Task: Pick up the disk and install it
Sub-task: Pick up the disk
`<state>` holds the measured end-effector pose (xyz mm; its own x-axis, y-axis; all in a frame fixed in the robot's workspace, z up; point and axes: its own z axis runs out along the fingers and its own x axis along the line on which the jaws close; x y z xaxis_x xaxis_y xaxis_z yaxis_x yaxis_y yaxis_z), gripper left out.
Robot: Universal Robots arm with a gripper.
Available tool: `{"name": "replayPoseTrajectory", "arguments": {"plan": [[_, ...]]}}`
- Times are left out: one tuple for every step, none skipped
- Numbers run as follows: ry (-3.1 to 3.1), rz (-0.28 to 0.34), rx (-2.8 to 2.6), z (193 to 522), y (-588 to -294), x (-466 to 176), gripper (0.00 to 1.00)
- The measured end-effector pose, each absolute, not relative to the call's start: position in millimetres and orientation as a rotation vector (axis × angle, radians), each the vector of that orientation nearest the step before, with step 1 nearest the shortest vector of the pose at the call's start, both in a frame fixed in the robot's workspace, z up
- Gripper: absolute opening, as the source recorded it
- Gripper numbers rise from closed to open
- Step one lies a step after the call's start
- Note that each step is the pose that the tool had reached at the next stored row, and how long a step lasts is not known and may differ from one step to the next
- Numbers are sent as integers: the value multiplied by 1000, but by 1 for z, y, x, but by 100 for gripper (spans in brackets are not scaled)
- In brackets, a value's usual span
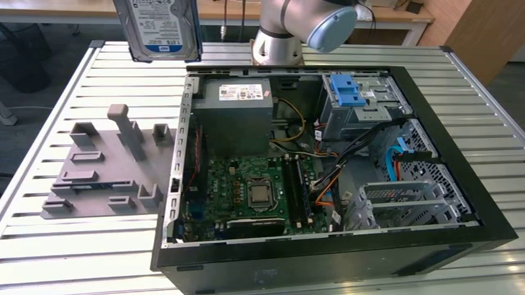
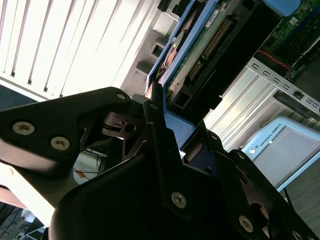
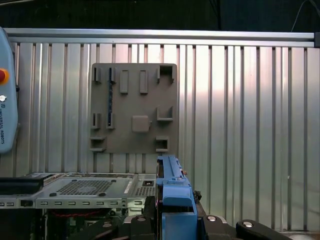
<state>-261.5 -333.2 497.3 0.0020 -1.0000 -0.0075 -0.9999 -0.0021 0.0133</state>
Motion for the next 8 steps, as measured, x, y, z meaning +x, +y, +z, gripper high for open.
{"name": "replayPoseTrajectory", "arguments": {"plan": [[-2216,-23,2221,497,-333,-259,36],[-2216,-23,2221,497,-333,-257,36],[-2216,-23,2221,497,-333,-256,36],[-2216,-23,2221,497,-333,-254,36],[-2216,-23,2221,497,-333,-252,36],[-2216,-23,2221,497,-333,-251,36],[-2216,-23,2221,497,-333,-249,36],[-2216,-23,2221,497,-333,-248,36]]}}
